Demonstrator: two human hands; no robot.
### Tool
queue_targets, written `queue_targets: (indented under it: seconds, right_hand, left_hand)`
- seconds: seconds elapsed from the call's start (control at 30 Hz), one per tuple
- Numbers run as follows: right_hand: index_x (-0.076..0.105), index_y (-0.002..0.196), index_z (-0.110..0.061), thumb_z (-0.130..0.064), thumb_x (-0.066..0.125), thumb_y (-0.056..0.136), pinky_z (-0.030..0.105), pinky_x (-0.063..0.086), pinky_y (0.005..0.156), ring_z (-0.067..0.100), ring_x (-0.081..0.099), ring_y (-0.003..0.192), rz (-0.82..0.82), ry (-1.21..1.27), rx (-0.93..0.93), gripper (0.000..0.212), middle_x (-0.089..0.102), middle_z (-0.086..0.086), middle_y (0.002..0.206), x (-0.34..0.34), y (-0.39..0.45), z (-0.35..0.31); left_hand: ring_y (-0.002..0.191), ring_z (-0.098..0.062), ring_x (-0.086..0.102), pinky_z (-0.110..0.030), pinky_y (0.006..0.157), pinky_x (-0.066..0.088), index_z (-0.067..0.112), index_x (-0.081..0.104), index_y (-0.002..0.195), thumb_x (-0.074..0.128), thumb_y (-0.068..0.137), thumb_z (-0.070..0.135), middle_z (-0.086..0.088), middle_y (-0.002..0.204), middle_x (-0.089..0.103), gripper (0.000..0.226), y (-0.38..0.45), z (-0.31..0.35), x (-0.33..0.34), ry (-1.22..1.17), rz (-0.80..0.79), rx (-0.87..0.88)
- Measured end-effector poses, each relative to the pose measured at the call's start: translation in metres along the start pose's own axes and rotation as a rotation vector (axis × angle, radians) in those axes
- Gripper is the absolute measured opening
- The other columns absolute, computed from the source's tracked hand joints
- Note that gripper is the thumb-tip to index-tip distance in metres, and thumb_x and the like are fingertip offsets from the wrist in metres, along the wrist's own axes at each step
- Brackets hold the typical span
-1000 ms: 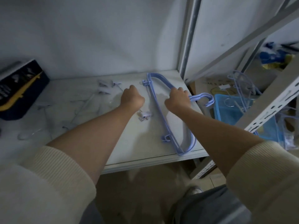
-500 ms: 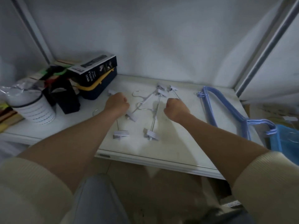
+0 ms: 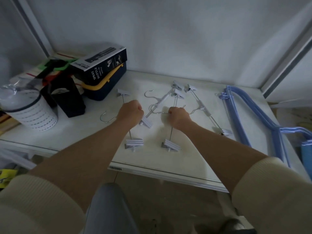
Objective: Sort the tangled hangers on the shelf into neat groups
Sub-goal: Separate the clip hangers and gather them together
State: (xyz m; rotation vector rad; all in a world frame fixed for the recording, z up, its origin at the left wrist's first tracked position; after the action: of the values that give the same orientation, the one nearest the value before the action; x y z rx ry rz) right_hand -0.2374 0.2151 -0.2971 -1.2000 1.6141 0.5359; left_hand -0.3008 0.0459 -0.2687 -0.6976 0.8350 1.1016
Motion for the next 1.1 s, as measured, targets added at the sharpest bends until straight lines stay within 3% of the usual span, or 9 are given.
queue_targets:
  seconds: [0.2,0.4,0.47,0.57,0.73,0.8,0.87,0.97,1.1]
  right_hand:
    - [0.058,0.113,-0.002,-0.005,0.038,0.092,0.039,0.049,0.085,0.041,0.059,0.108,0.104,-0.006,0.008,0.029,0.061,0.024,0.115,0.000,0.005,-0.001]
    - [0.061,0.102,0.000,-0.013,0.038,0.093,0.040,0.049,0.079,0.042,0.061,0.098,0.239,0.151,-0.040,0.028,0.066,0.025,0.103,-0.029,0.004,-0.009]
    - [0.062,0.101,-0.001,-0.017,0.041,0.094,0.038,0.048,0.078,0.041,0.061,0.097,0.269,0.198,-0.075,0.027,0.067,0.024,0.102,-0.036,-0.002,-0.017]
    - [0.061,0.099,-0.001,-0.020,0.042,0.095,0.038,0.048,0.079,0.039,0.062,0.098,0.286,0.232,-0.139,0.027,0.068,0.023,0.102,-0.042,-0.012,-0.031]
    - [0.055,0.126,-0.010,-0.008,0.046,0.086,0.040,0.054,0.086,0.033,0.064,0.102,0.262,0.203,-0.225,0.041,0.069,0.015,0.110,-0.048,-0.022,-0.053]
    - [0.055,0.125,-0.009,-0.006,0.047,0.085,0.040,0.054,0.086,0.033,0.064,0.102,0.263,0.207,-0.240,0.041,0.069,0.015,0.110,-0.052,-0.024,-0.053]
    - [0.056,0.120,-0.010,-0.011,0.048,0.086,0.041,0.054,0.083,0.033,0.066,0.097,0.247,0.287,-0.263,0.035,0.071,0.015,0.103,-0.058,-0.026,-0.049]
    - [0.052,0.120,-0.016,-0.028,0.048,0.089,0.038,0.053,0.083,0.031,0.066,0.092,0.255,0.278,-0.284,0.033,0.072,0.013,0.095,-0.068,-0.028,-0.031]
    - [0.049,0.127,-0.011,-0.025,0.047,0.091,0.042,0.047,0.095,0.032,0.050,0.121,0.238,-0.147,-0.209,0.038,0.053,0.013,0.130,-0.075,-0.017,0.022]
  left_hand:
    - [0.090,-0.022,0.060,-0.033,0.076,0.052,0.011,0.060,0.107,0.045,0.095,0.012,-0.008,0.105,0.066,0.020,0.001,-0.003,0.003,-0.019,0.029,0.011]
    - [0.093,-0.022,0.061,-0.035,0.078,0.051,0.012,0.055,0.116,0.047,0.094,0.027,-0.006,0.106,0.064,0.027,0.001,0.017,0.004,-0.131,0.003,0.029]
    - [0.097,-0.021,0.059,-0.032,0.080,0.046,0.016,0.052,0.125,0.047,0.092,0.040,-0.003,0.109,0.062,0.041,-0.002,0.030,0.008,-0.278,-0.081,0.043]
    - [0.098,-0.020,0.065,-0.031,0.078,0.054,0.019,0.050,0.129,0.042,0.092,0.046,-0.006,0.111,0.066,0.047,-0.007,0.053,0.013,-0.627,-0.212,0.006]
    - [0.102,-0.030,0.066,-0.046,0.089,0.054,0.021,0.064,0.089,0.034,0.093,0.038,-0.014,0.105,0.070,0.034,-0.009,0.082,0.007,-0.824,-0.158,-0.012]
    - [0.100,-0.031,0.066,-0.049,0.093,0.054,0.022,0.065,0.077,0.038,0.087,0.034,-0.014,0.102,0.071,0.031,-0.006,0.082,0.006,-0.866,-0.109,-0.057]
    - [0.097,-0.034,0.067,-0.050,0.087,0.056,0.018,0.064,0.075,0.041,0.085,0.030,-0.014,0.097,0.069,0.028,-0.005,0.081,0.005,-0.890,-0.084,-0.085]
    - [0.077,-0.028,0.062,-0.031,0.059,0.054,0.009,0.059,0.096,0.036,0.096,0.017,-0.016,0.093,0.063,0.025,0.000,0.075,0.003,-0.977,-0.076,-0.139]
    - [0.055,-0.015,0.048,-0.022,0.044,0.038,0.009,0.056,0.090,0.029,0.098,0.017,-0.010,0.081,0.062,0.030,0.012,0.058,0.003,-0.866,-0.026,-0.121]
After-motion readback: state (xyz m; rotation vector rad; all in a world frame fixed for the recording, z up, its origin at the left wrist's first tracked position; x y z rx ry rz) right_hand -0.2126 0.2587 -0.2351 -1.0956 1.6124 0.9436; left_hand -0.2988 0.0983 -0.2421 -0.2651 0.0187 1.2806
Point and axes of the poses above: each hand's wrist, its own y-axis towards the middle knuckle, its own x-axis out of the palm, z = x × y, the point moved 5 cm from there along y, towards the middle knuckle
